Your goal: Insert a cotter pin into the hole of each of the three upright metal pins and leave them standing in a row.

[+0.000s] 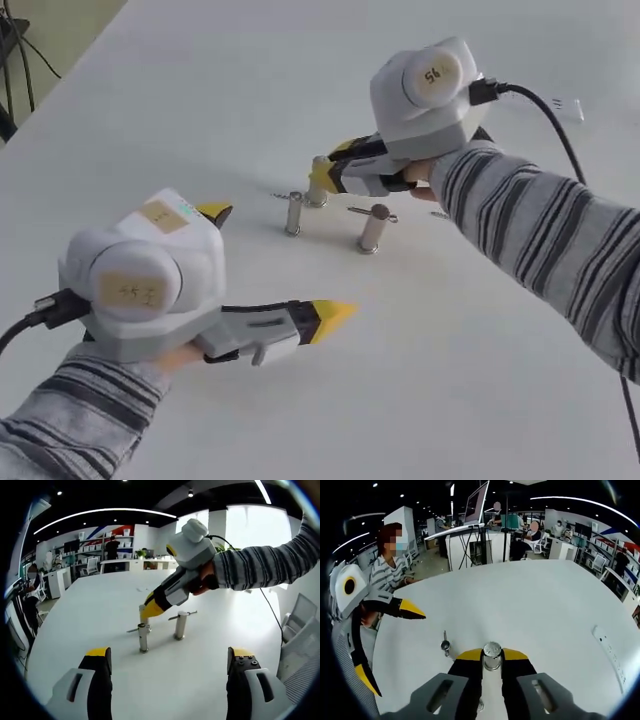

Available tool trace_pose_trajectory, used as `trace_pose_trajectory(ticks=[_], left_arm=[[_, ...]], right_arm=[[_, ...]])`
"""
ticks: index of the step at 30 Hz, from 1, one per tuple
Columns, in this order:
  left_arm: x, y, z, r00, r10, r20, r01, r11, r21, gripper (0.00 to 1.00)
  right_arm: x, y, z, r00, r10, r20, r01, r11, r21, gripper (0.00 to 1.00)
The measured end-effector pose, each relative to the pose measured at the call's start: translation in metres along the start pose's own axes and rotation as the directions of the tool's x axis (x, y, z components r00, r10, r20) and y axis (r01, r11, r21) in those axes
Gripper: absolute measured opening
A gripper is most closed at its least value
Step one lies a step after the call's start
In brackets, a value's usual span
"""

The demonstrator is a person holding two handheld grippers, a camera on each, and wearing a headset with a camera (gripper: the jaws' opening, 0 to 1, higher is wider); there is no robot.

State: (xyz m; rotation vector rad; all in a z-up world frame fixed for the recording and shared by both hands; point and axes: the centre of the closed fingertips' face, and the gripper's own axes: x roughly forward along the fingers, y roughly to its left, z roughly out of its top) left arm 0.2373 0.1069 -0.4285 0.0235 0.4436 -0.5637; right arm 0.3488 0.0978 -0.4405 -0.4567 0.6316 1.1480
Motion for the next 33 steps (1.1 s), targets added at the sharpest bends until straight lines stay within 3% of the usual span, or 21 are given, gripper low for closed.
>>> trace_pose_trajectory(ticks=[7,17,25,33], left_arm=[[0.000,0.000,-0.001,1.0000,0.002,-0.001,-0.002,1.000,0.001,0.95],[-0.003,-0.003,-0.001,1.0000,0.001,-0.005,-0.001,1.000,0.006,0.95],[-0.006,-0.005,0.003,1.0000,0.002,0.000,-0.002,1.000,0.014,0.95],[-0.015,-0.007,0.003,1.0000,0.009,0.000,-0.009,1.000,0.006,0.95]], right_arm=[[-0.027,-0.018,-0.016,0.9983,-0.057,-0.011,0.057,0.998,0.028,0.08],[-0.069,-0.036,-0.053,0.9910,-0.126,-0.044,0.130,0.988,0.080,0.07],[-0.093,-0.029,-0.073,0.9870,-0.150,-0.058,0.155,0.983,0.101,0.07],[-0.102,-0.015,-0.083,0.9866,-0.149,-0.067,0.154,0.984,0.086,0.07]])
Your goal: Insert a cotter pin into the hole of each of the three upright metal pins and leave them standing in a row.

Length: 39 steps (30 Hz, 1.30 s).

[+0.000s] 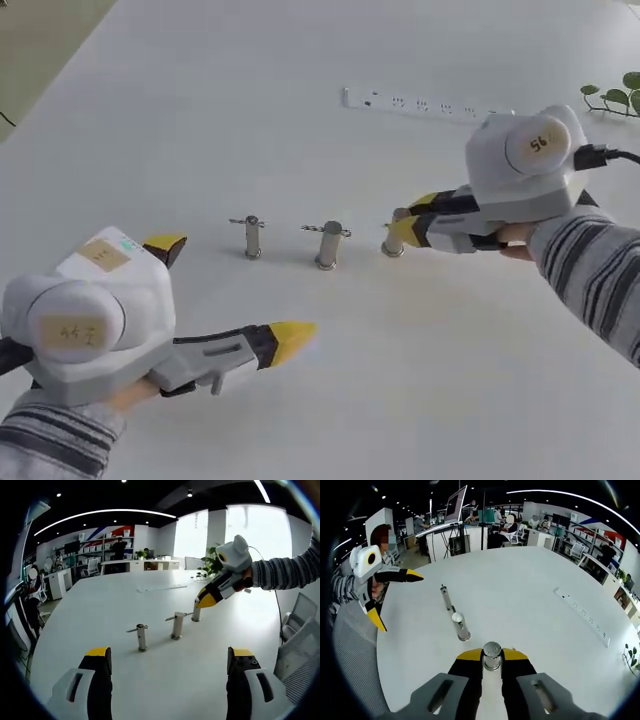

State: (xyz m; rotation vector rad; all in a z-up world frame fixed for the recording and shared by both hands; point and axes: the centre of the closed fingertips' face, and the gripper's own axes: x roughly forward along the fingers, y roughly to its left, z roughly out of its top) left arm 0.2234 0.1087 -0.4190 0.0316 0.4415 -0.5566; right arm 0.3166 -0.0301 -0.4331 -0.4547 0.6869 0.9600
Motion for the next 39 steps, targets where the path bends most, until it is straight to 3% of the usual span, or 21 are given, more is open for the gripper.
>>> trace_pose_trajectory(ticks=[6,8,21,39], left_arm=[[-0.006,0.002,0.002,0.9998,0.016,0.007,-0.016,1.000,-0.012,0.95],[-0.008,0.003,0.003,0.9997,0.021,0.010,-0.021,1.000,-0.013,0.95],[-0.012,0.002,0.004,0.9995,0.030,0.013,-0.030,1.000,-0.004,0.95],[-0.014,0.006,0.002,0.9990,0.043,0.016,-0.043,0.999,-0.011,0.95]], right_arm=[[-0.005,0.021,-0.004,0.9999,0.016,0.007,-0.016,1.000,0.012,0.08],[-0.003,0.020,-0.004,0.9998,0.019,0.006,-0.019,1.000,0.006,0.08],[-0.004,0.067,-0.007,0.9966,0.081,0.019,-0.080,0.996,-0.028,0.08],[0.003,0.090,-0.011,0.9899,0.139,0.027,-0.137,0.987,-0.081,0.08]])
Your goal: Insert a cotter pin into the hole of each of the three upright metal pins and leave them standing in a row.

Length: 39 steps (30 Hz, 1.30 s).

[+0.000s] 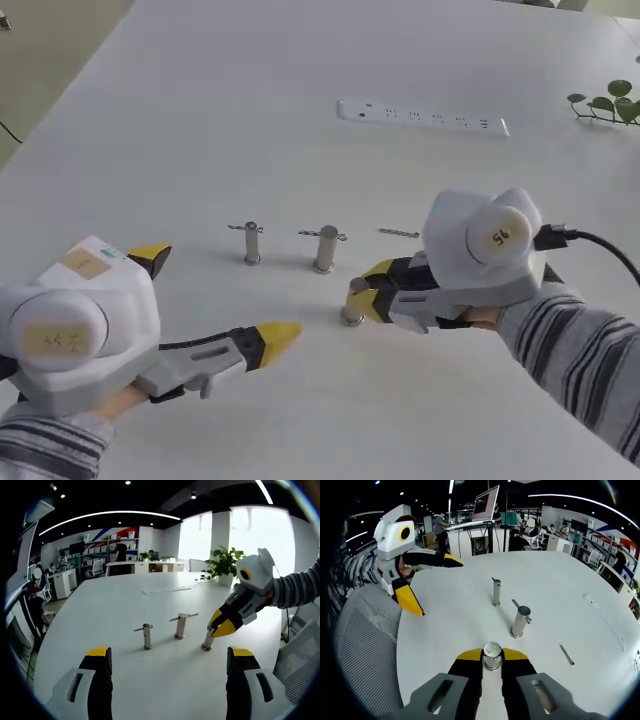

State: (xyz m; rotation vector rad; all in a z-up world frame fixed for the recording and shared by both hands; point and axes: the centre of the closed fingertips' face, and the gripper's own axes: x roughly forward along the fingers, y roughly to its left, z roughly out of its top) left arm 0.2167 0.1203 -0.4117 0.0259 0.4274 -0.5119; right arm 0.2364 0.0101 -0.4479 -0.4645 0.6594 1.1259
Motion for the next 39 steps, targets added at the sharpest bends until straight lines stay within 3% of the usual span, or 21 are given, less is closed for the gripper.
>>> trace_pose_trajectory(ticks=[10,16,19,26,39], left_arm=[[0.001,-0.002,-0.002,0.9999,-0.008,-0.008,0.008,1.000,0.007,0.95],[0.001,-0.003,-0.003,0.9999,-0.008,-0.011,0.008,1.000,0.006,0.95],[0.001,-0.003,-0.002,0.9999,-0.008,-0.012,0.008,1.000,0.008,0.95],[0.001,-0.003,-0.002,0.9999,-0.005,-0.016,0.006,1.000,0.012,0.96],[0.003,-0.001,0.000,0.9998,0.000,-0.021,0.000,1.000,0.012,0.98]], right_arm=[[-0.001,0.001,-0.003,0.9999,-0.006,-0.012,0.005,0.998,-0.063,0.09],[0.000,0.001,-0.005,1.0000,0.001,-0.005,-0.001,0.998,-0.059,0.09],[-0.003,0.000,-0.003,0.9998,0.009,0.020,-0.008,0.999,-0.038,0.15],[-0.016,-0.007,-0.008,0.9995,0.033,0.003,-0.032,0.999,-0.036,0.22],[-0.030,-0.056,-0.026,0.9963,-0.038,-0.078,0.038,0.999,0.000,0.22]])
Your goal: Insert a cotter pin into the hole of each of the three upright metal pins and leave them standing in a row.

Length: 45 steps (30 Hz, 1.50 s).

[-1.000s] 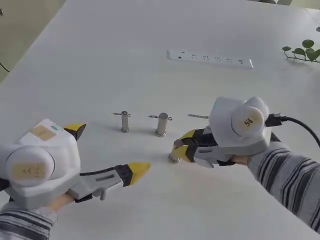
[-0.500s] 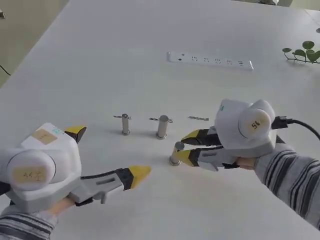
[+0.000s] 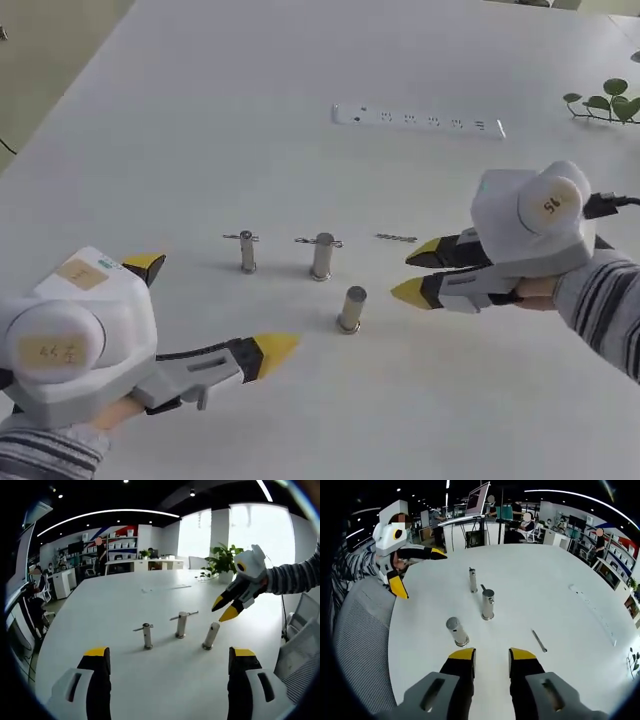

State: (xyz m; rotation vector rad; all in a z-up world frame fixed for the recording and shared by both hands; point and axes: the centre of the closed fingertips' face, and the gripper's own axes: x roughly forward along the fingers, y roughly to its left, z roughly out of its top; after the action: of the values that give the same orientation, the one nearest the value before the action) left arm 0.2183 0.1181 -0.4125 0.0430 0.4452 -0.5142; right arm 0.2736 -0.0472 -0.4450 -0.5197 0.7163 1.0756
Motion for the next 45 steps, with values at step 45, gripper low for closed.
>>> trace_pose_trajectory(ticks=[45], left_arm=[[0.009,0.005,-0.004,0.9996,-0.013,-0.025,0.012,1.000,-0.015,0.93]], right_arm=[[0.047,-0.083,-0.025,0.9568,0.012,-0.291,-0.036,0.996,-0.080,0.00]])
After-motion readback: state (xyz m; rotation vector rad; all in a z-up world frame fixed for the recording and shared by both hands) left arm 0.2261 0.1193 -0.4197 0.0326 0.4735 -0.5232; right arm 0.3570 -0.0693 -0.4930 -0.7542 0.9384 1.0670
